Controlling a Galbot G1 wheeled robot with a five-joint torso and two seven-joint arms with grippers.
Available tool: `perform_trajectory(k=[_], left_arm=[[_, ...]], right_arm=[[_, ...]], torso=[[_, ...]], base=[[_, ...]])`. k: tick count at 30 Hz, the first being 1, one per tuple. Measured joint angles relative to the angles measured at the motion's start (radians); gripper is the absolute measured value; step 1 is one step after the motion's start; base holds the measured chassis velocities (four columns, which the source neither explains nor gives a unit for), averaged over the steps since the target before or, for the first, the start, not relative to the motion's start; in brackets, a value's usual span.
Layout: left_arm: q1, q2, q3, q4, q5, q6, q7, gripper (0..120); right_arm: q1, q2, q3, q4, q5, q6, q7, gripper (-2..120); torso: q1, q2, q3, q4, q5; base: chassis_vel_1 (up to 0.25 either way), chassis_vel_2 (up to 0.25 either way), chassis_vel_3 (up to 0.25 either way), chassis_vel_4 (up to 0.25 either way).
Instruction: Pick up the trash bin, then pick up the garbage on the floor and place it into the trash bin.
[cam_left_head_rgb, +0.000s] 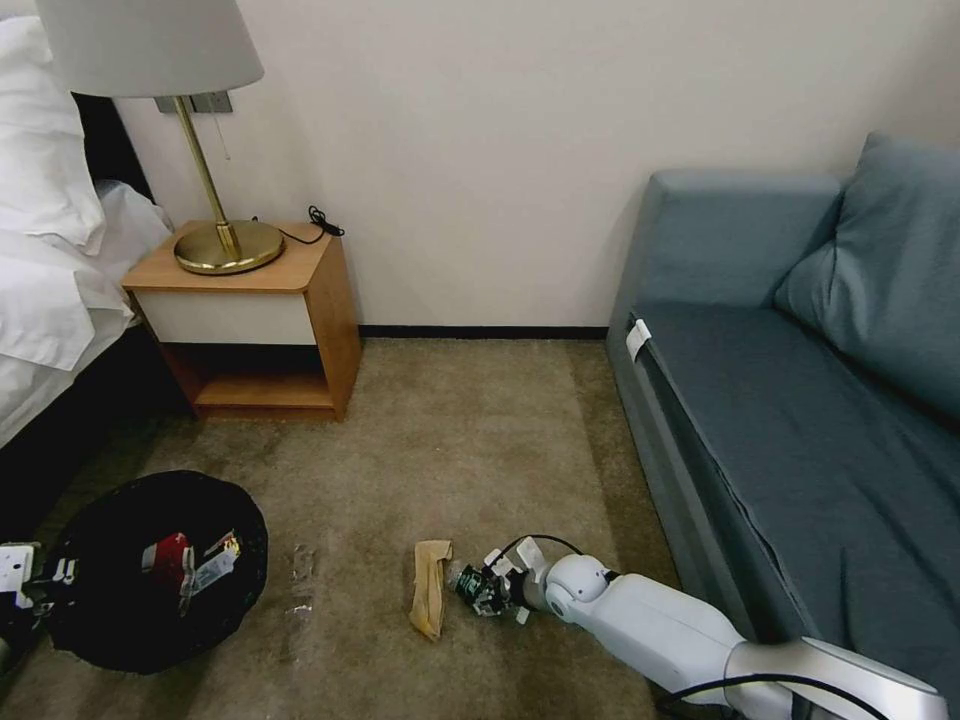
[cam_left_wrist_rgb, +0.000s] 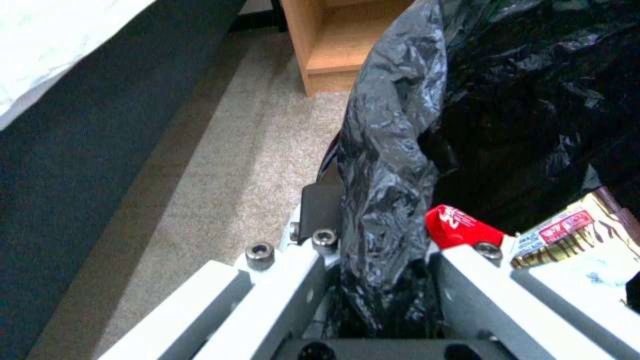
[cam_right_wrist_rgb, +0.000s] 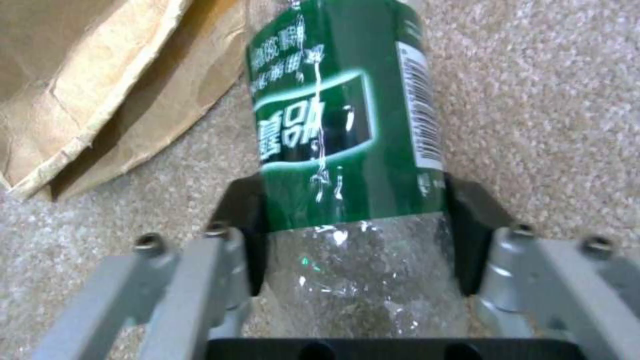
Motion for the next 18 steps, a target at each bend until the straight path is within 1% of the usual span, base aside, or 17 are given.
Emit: perform_trajectory(k=[1, 2, 3, 6, 7, 8, 9, 16, 17, 18], left_arm=[[0.0, 0.0, 0.0, 0.0, 0.0, 0.0, 0.0, 1], [-0.002, 0.0, 0.001, 0.001, 0.0, 0.0, 0.0, 1], [-0.002, 0.0, 0.001, 0.001, 0.0, 0.0, 0.0, 1], [-0.003, 0.002, 0.002, 0.002, 0.0, 0.001, -0.001, 1], [-0.003, 0.002, 0.002, 0.002, 0.0, 0.001, -0.001, 1], [-0.003, 0.004, 0.002, 0.003, -0.001, 0.001, -0.001, 1], [-0.003, 0.004, 0.002, 0.003, -0.001, 0.001, -0.001, 1], [-0.004, 0.005, 0.002, 0.003, -0.002, 0.002, -0.001, 1], [-0.005, 0.005, 0.003, 0.002, -0.002, 0.002, -0.001, 1], [-0.005, 0.008, 0.004, -0.001, -0.002, 0.004, -0.002, 1]], right_arm=[[0.0, 0.0, 0.0, 0.0, 0.0, 0.0, 0.0, 46], [-0.002, 0.0, 0.003, 0.0, -0.002, 0.001, -0.003, 39], [-0.002, 0.0, 0.003, 0.0, -0.002, 0.001, -0.003, 39], [-0.005, -0.002, 0.007, 0.001, -0.007, 0.003, -0.009, 30], [-0.005, -0.002, 0.007, 0.001, -0.007, 0.003, -0.009, 30], [-0.006, -0.003, 0.008, 0.001, -0.009, 0.003, -0.011, 26], [-0.006, -0.003, 0.009, 0.001, -0.011, 0.004, -0.012, 25], [-0.003, -0.008, 0.014, 0.003, -0.031, 0.017, -0.017, 23], [0.0, -0.008, 0.015, 0.003, -0.039, 0.027, -0.019, 23], [0.009, -0.009, 0.017, 0.005, -0.069, 0.055, -0.031, 23]], torso=[[0.0, 0.0, 0.0, 0.0, 0.0], [0.0, 0.0, 0.0, 0.0, 0.0001], [0.0, 0.0, 0.0, 0.0, 0.0001], [0.0, 0.0, 0.0, 0.0, 0.0001], [0.0, 0.0, 0.0, 0.0, 0.0001], [0.0, 0.0, 0.0, 0.0, 0.0001], [0.0, 0.0, 0.0, 0.0, 0.0002], [0.0, 0.0, 0.0, 0.0001, 0.0003], [0.0, 0.0, 0.0, -0.0001, 0.0], [0.0, 0.0, 0.0, -0.0002, 0.0]], base=[[0.0, 0.0, 0.0, 0.0], [0.0, 0.0, 0.0, 0.0], [0.0, 0.0, 0.0, 0.0], [0.0, 0.0, 0.0, 0.0], [0.0, 0.0, 0.0, 0.0], [0.0, 0.0, 0.0, 0.0], [0.0, 0.0, 0.0, 0.0], [0.0, 0.0, 0.0, 0.0], [0.0, 0.0, 0.0, 0.0], [0.0, 0.0, 0.0, 0.0]])
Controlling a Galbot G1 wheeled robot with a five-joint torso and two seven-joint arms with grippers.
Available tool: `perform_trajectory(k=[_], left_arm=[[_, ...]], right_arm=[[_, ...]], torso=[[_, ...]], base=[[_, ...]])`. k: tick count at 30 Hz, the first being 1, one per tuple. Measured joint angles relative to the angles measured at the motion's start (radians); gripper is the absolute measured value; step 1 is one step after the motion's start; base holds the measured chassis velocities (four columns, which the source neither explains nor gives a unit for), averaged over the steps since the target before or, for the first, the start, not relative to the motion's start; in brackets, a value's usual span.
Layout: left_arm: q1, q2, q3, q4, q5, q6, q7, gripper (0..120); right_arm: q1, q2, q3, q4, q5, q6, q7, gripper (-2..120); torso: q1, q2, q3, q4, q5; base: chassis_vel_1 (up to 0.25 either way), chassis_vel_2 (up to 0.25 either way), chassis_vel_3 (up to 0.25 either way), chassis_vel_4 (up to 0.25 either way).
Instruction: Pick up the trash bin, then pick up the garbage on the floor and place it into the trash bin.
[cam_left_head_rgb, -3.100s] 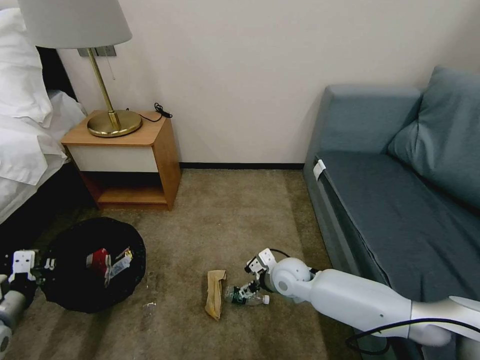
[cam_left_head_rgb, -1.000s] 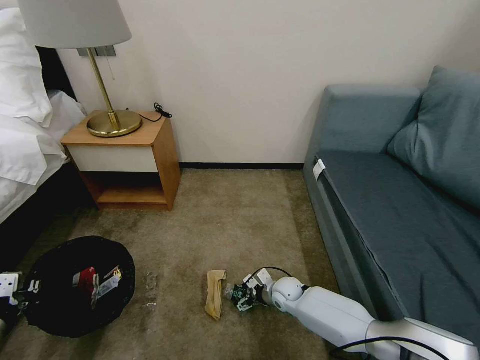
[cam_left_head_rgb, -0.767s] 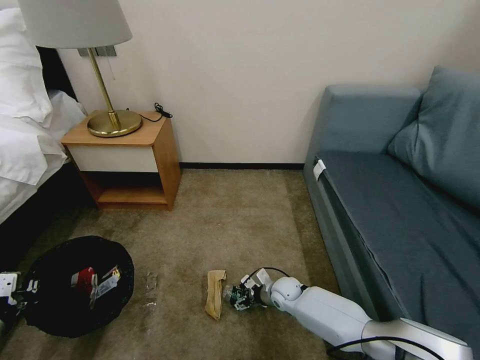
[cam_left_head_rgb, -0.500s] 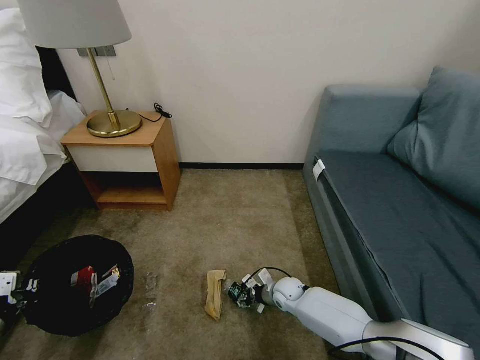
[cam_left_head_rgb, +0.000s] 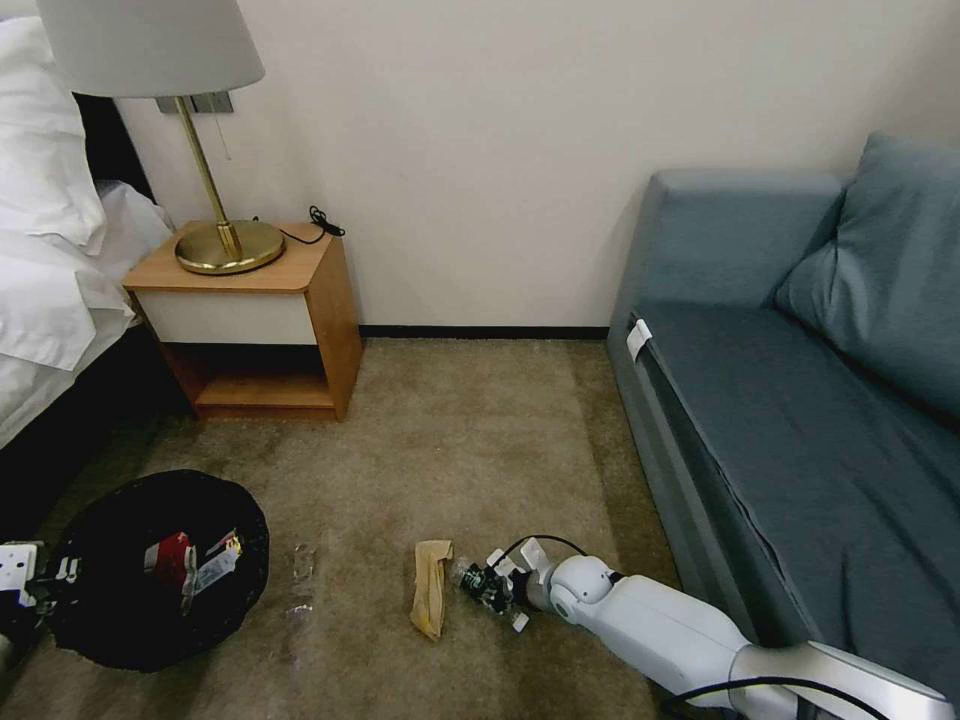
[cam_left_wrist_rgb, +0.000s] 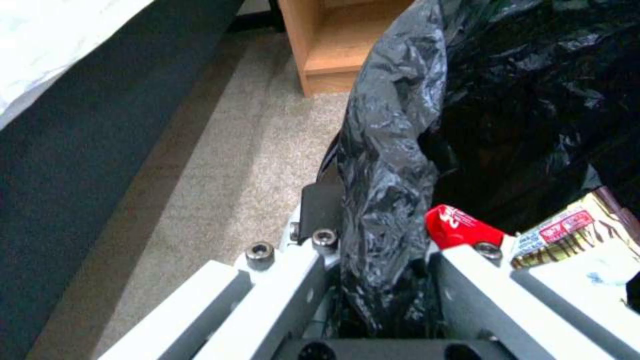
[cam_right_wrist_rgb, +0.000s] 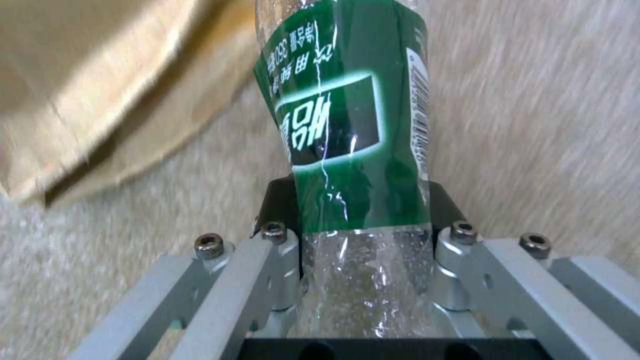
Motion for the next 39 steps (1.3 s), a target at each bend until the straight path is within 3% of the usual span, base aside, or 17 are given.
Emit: perform_trajectory(k=[5, 15, 24, 25, 33, 39], left_arm=[[0.0, 0.003, 0.001, -0.005, 0.0, 0.003, -0.002, 1], [-0.026, -0.005, 0.036, -0.047, 0.001, 0.022, -0.02, 1], [-0.029, -0.006, 0.048, -0.09, 0.003, 0.039, -0.032, 1], [-0.036, -0.006, 0.055, -0.103, 0.003, 0.043, -0.035, 1], [-0.074, -0.014, 0.105, -0.123, 0.008, 0.056, -0.054, 1], [-0.111, -0.018, 0.141, -0.128, 0.009, 0.062, -0.065, 1]], right_arm=[[0.014, -0.007, 0.007, 0.02, -0.03, 0.029, -0.018, 23], [0.097, -0.069, 0.012, 0.201, 0.006, 0.069, -0.024, 23], [0.206, -0.118, -0.008, 0.412, 0.112, 0.042, 0.021, 23], [0.265, -0.119, -0.019, 0.464, 0.149, 0.039, 0.044, 23], [0.393, -0.076, -0.063, 0.562, 0.257, 0.02, 0.097, 23], [0.431, 0.022, -0.1, 0.615, 0.333, 0.003, 0.167, 23]], torso=[[0.0, 0.0, 0.0, 0.0002, 0.0001], [0.0, 0.0, 0.0, 0.0001, 0.0001], [0.0, 0.0, 0.0, -0.0001, 0.0003], [0.0, 0.0, 0.0, 0.0003, 0.0002], [0.0, 0.0, 0.0, 0.0, 0.0001], [0.0, 0.0, 0.0, 0.0004, -0.0001]], base=[[0.0, 0.0, 0.0, 0.0], [0.0, 0.0, 0.0, 0.0], [0.0, 0.0, 0.0, 0.0], [0.0, 0.0, 0.0, 0.0], [0.0, 0.0, 0.0, 0.0], [0.0, 0.0, 0.0, 0.0]])
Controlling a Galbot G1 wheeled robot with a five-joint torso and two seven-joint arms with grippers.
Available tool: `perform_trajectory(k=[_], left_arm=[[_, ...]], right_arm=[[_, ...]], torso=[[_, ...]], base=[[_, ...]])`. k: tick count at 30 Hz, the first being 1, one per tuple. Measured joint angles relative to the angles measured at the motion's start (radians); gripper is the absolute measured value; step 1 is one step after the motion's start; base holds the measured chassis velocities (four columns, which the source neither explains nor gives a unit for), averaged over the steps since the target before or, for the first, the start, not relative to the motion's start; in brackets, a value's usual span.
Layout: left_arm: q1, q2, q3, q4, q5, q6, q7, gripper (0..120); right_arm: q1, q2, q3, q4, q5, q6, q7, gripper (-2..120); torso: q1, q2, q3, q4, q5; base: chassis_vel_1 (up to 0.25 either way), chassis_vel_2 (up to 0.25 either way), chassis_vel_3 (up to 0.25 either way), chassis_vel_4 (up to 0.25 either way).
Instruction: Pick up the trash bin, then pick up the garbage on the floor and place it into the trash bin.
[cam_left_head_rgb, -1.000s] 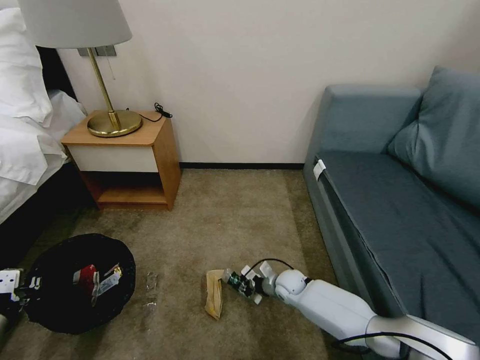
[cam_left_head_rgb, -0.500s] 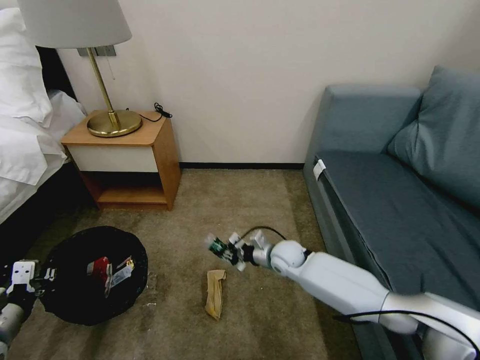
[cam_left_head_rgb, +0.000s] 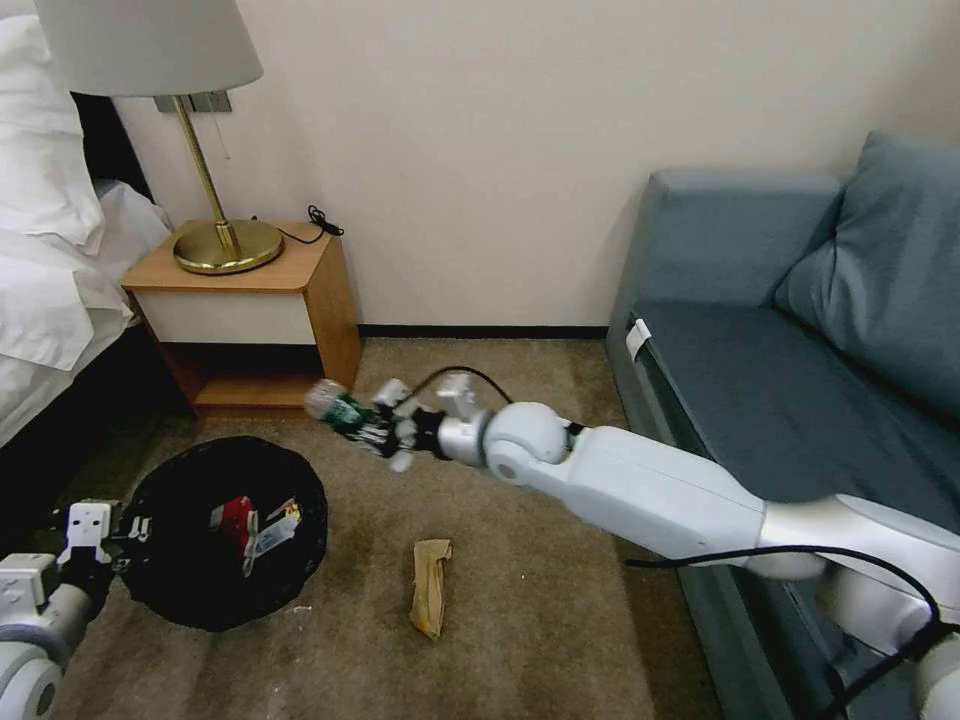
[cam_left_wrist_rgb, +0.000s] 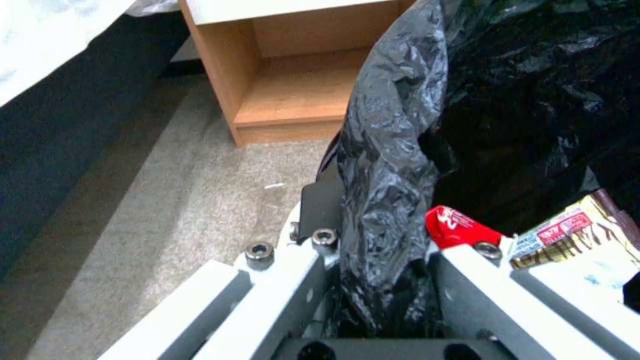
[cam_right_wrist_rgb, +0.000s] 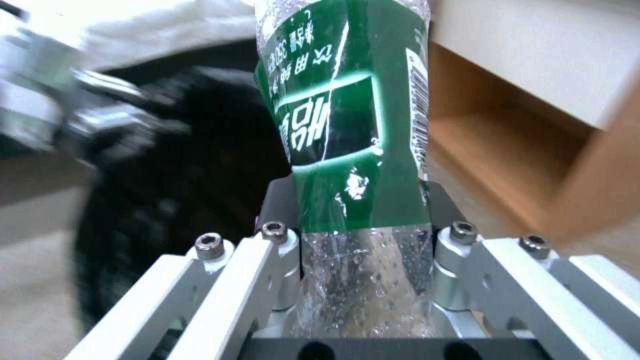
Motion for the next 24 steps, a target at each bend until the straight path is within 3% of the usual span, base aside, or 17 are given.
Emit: perform_trajectory(k=[5, 15, 19, 24], left_arm=[[-0.027, 0.006, 0.014, 0.016, -0.003, 0.001, -0.002, 1], [-0.024, -0.001, 0.006, 0.027, -0.011, -0.004, 0.002, 1], [0.008, -0.006, -0.027, -0.001, -0.027, -0.01, 0.005, 1], [0.02, -0.008, -0.041, -0.016, -0.034, -0.011, 0.007, 1]], right_arm=[[-0.011, 0.091, -0.041, -0.026, 0.011, 0.004, 0.044, 23], [-0.031, 0.192, -0.085, -0.121, 0.001, 0.042, 0.081, 23], [-0.062, 0.232, -0.108, -0.169, -0.034, 0.074, 0.191, 23], [-0.091, 0.244, -0.112, -0.176, -0.043, 0.075, 0.258, 43]], torso=[[0.0, 0.0, 0.0, -0.0003, 0.0], [0.0, 0.0, 0.0, -0.0003, -0.0001], [0.0, 0.0, 0.0, -0.0001, 0.0002], [0.0, 0.0, 0.0, -0.0001, 0.0003]], base=[[0.0, 0.0, 0.0, 0.0], [0.0, 0.0, 0.0, 0.0], [0.0, 0.0, 0.0, 0.0], [0.0, 0.0, 0.0, 0.0]])
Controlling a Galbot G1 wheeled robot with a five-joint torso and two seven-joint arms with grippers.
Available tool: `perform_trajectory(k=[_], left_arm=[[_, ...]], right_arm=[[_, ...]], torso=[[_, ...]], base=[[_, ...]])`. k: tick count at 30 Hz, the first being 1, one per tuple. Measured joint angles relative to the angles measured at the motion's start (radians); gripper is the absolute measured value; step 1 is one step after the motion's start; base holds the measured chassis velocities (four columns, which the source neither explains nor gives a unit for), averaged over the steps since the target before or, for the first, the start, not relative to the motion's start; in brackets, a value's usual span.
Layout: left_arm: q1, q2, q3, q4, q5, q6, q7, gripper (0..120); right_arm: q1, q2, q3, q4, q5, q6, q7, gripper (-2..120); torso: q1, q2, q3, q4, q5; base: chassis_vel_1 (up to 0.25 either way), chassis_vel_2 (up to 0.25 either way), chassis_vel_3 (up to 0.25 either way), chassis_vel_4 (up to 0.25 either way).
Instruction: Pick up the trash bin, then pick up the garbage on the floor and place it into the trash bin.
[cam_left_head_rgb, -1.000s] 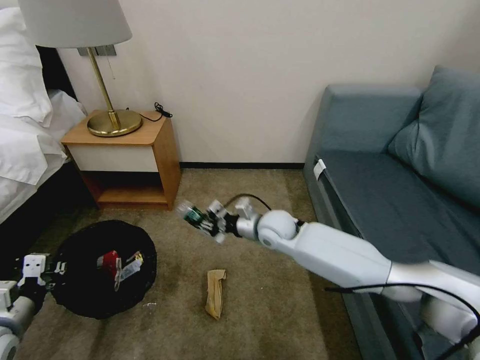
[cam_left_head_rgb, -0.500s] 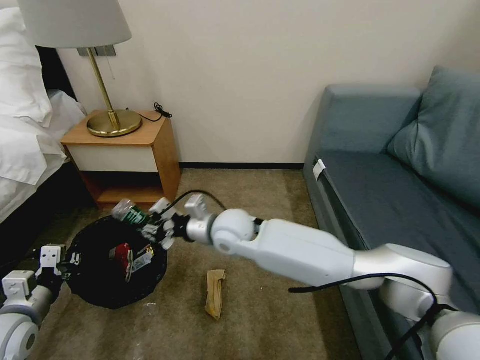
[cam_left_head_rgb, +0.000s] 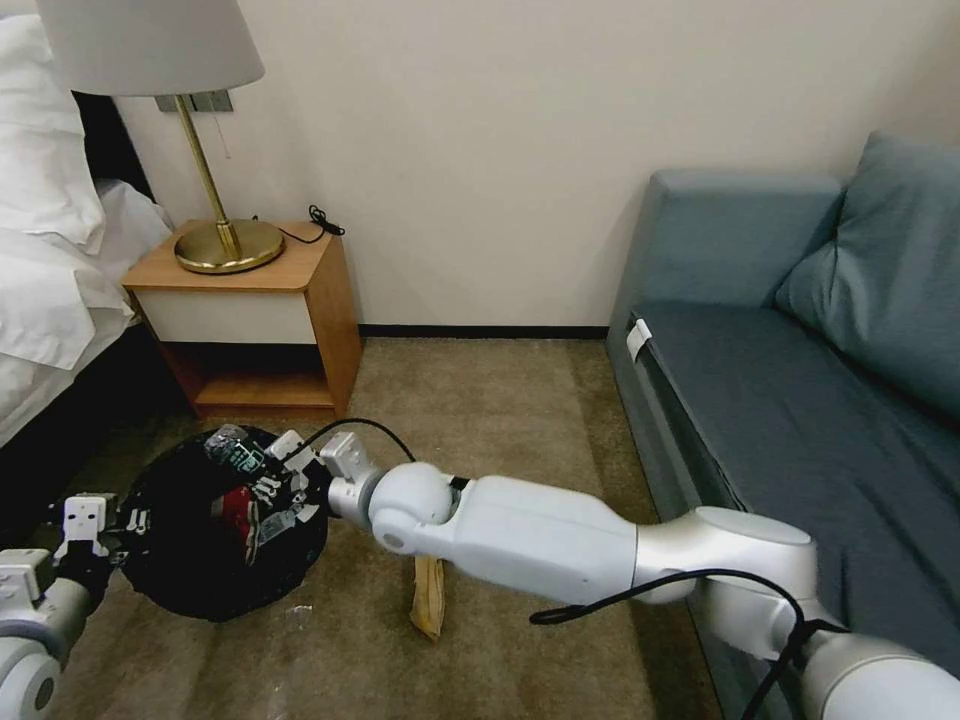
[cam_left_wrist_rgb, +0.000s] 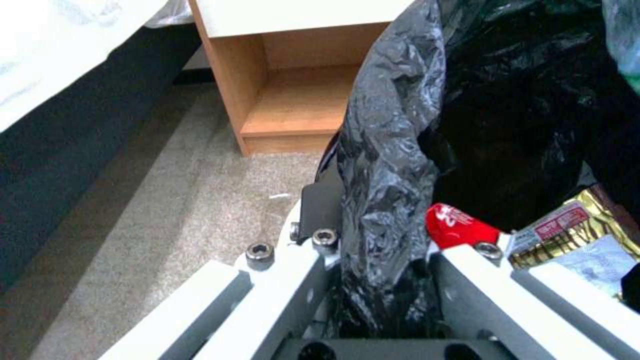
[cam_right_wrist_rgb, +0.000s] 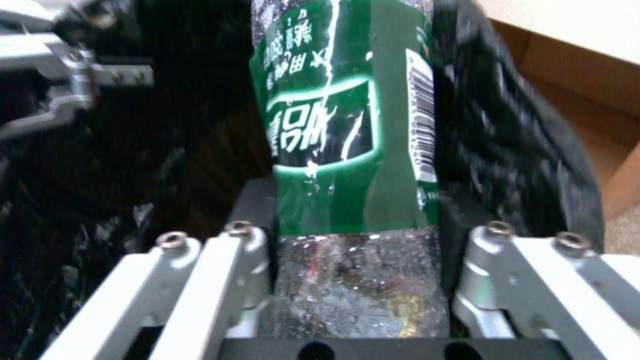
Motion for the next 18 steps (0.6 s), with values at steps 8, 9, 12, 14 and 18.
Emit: perform_trajectory(k=[8, 9, 12, 14, 18], left_arm=[[-0.011, 0.0, 0.008, 0.025, 0.004, -0.007, 0.006, 1], [-0.012, 0.0, 0.008, 0.03, 0.006, -0.008, 0.007, 1], [-0.013, 0.0, 0.009, 0.035, 0.007, -0.009, 0.01, 1], [-0.02, 0.001, 0.011, 0.053, 0.009, -0.013, 0.013, 1], [-0.021, 0.006, 0.01, 0.066, 0.011, -0.018, 0.016, 1]], right_arm=[[-0.006, -0.007, 0.006, 0.013, -0.002, -0.013, 0.003, 73], [-0.006, -0.01, 0.007, 0.019, -0.001, -0.018, 0.003, 76], [-0.005, -0.013, 0.007, 0.025, 0.001, -0.021, 0.003, 83], [0.005, -0.021, 0.007, 0.046, 0.012, -0.03, 0.003, 95], [0.02, -0.036, 0.018, 0.077, 0.029, -0.038, 0.012, 99]], torso=[[0.0, 0.0, 0.0, 0.0, 0.0], [0.0, 0.0, 0.0, -0.0001, -0.0001], [0.0, 0.0, 0.0, -0.0001, 0.0], [0.0, 0.0, 0.0, -0.0001, 0.0], [0.0, 0.0, 0.0, 0.0, -0.0001]], base=[[0.0, 0.0, 0.0, 0.0], [0.0, 0.0, 0.0, 0.0], [0.0, 0.0, 0.0, 0.0], [0.0, 0.0, 0.0, 0.0], [0.0, 0.0, 0.0, 0.0]])
